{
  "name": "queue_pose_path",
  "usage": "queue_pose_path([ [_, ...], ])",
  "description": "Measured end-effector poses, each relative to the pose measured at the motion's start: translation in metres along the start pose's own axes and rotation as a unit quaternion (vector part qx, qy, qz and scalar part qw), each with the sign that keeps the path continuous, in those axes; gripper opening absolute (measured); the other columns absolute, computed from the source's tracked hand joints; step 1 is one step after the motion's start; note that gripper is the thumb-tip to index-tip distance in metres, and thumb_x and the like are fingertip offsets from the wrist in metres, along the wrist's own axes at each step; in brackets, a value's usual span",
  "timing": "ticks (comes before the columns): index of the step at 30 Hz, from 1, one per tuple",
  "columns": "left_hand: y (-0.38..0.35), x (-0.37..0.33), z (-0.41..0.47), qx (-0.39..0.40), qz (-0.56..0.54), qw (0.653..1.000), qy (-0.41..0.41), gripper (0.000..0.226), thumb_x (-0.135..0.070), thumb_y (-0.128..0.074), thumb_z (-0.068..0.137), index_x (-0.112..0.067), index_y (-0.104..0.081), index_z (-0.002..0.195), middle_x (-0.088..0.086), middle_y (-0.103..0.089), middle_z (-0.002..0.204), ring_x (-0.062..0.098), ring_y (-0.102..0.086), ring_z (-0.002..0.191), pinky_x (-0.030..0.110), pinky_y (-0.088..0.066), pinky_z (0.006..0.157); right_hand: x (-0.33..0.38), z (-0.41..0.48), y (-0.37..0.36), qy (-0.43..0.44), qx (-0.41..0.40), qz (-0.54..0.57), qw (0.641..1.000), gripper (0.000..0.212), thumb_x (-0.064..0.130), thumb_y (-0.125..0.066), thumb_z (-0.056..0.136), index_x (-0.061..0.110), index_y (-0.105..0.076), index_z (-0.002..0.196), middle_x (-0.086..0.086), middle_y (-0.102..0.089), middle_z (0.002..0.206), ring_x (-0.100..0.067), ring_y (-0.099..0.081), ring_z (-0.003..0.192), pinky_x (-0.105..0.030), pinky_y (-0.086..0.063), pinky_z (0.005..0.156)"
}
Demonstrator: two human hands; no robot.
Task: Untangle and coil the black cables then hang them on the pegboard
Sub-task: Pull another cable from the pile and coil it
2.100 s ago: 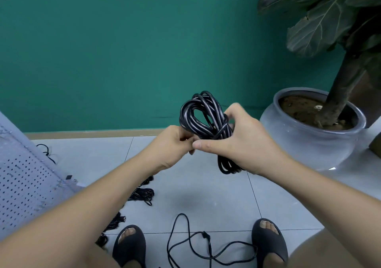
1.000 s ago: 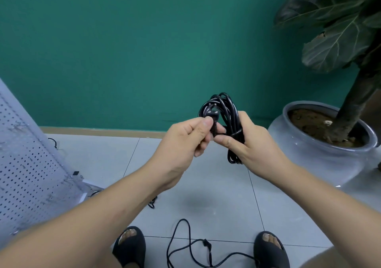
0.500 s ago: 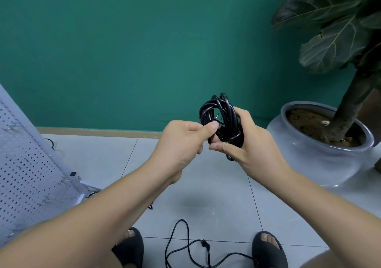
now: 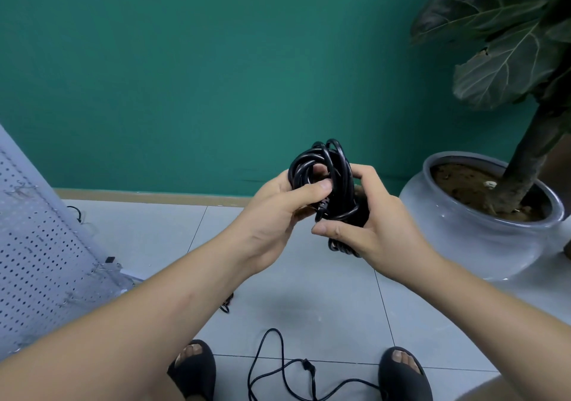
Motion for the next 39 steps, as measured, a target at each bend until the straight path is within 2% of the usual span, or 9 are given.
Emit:
queue_pose_path([
  [3,0.004,-0.006,0.002,-0.003,0.002,1.000,-0.014,0.034,-0.011,-0.067,0.101,-0.008,-0.068,0.135,0.010,-0.074,0.122,0.022,-0.069,0.108,0.035,-0.052,0.098,0.000,0.001,-0.004,-0.022,0.006,0.047,0.999,0.061,0.048,-0.083,0.079,0.042,-0.044,0.126,0.007,-0.077,0.089,-0.022,-0.073,0.067,-0.046,-0.060,0.064],
  [7,0.010,0.000,0.006,-0.017,0.023,1.000,-0.004,0.050,-0.016,-0.081,0.084,-0.004,-0.068,0.131,0.011,-0.076,0.116,0.019,-0.071,0.099,0.024,-0.054,0.078,-0.011,0.005,-0.004,-0.072,0.026,0.080,0.994,0.038,0.053,-0.064,0.099,0.031,-0.050,0.126,0.003,-0.079,0.089,-0.018,-0.076,0.080,-0.042,-0.064,0.080],
  [12,0.013,0.011,0.008,-0.022,0.056,0.998,0.020,0.057,-0.019,-0.088,0.074,-0.004,-0.070,0.126,0.018,-0.076,0.123,0.032,-0.075,0.113,0.035,-0.058,0.094,-0.027,0.004,-0.007,-0.100,0.095,0.084,0.987,0.044,0.059,-0.064,0.102,0.027,-0.059,0.132,-0.008,-0.079,0.116,-0.029,-0.077,0.110,-0.062,-0.055,0.104],
  [21,0.016,0.014,0.009,-0.050,0.060,0.996,0.036,0.053,-0.013,-0.086,0.068,0.004,-0.065,0.113,0.003,-0.068,0.083,0.022,-0.070,0.080,0.035,-0.059,0.084,-0.022,0.006,-0.002,-0.050,0.070,-0.060,0.994,0.032,0.063,-0.051,0.106,0.031,-0.052,0.108,-0.008,-0.078,0.092,-0.029,-0.073,0.088,-0.054,-0.058,0.084],
  [24,0.015,0.016,0.010,-0.065,0.067,0.995,0.038,0.050,-0.012,-0.084,0.066,0.006,-0.066,0.109,0.005,-0.066,0.079,0.024,-0.068,0.075,0.040,-0.060,0.083,-0.015,0.004,0.001,-0.029,0.057,-0.098,0.993,0.020,0.052,-0.050,0.109,0.033,-0.047,0.102,0.012,-0.075,0.075,-0.013,-0.065,0.069,-0.032,-0.051,0.067],
  [26,0.014,0.020,0.008,-0.080,0.071,0.993,0.042,0.047,-0.012,-0.081,0.064,0.003,-0.069,0.108,0.008,-0.070,0.082,0.026,-0.068,0.077,0.044,-0.057,0.084,-0.013,0.001,-0.003,-0.021,0.064,-0.135,0.989,0.019,0.052,-0.048,0.109,0.034,-0.045,0.102,0.021,-0.072,0.072,-0.011,-0.065,0.068,-0.031,-0.050,0.063],
  [32,0.005,0.019,-0.001,-0.120,0.061,0.991,0.015,0.021,-0.004,-0.078,0.087,0.003,-0.068,0.105,0.002,-0.064,0.079,0.011,-0.058,0.066,0.014,-0.045,0.056,-0.014,0.003,0.006,-0.034,-0.016,-0.150,0.988,0.030,0.056,-0.042,0.109,0.031,-0.041,0.093,0.009,-0.065,0.070,-0.016,-0.061,0.066,-0.042,-0.050,0.064],
  [35,0.001,0.014,-0.003,-0.099,0.040,0.994,0.005,0.017,-0.014,-0.079,0.092,-0.007,-0.072,0.105,-0.005,-0.068,0.087,0.005,-0.060,0.073,0.012,-0.044,0.063,-0.012,0.006,0.014,-0.046,-0.064,-0.061,0.995,0.032,0.049,-0.045,0.113,0.024,-0.047,0.093,0.004,-0.066,0.075,-0.019,-0.063,0.071,-0.041,-0.053,0.072],
  [39,-0.011,0.015,-0.006,-0.014,0.035,0.999,0.017,0.035,-0.028,-0.084,0.085,-0.026,-0.074,0.119,-0.008,-0.072,0.106,0.012,-0.062,0.094,0.033,-0.043,0.090,-0.018,0.006,0.018,-0.087,-0.074,0.080,0.990,0.037,0.046,-0.045,0.115,0.011,-0.058,0.111,-0.010,-0.074,0.092,-0.033,-0.075,0.075,-0.046,-0.060,0.070],
])
Point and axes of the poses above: each hand's wrist, its own z-axis towards the middle knuckle, its own y-axis out of the back of the hand, x = y × z, the point moved 10 cm from there along z, towards the middle knuckle
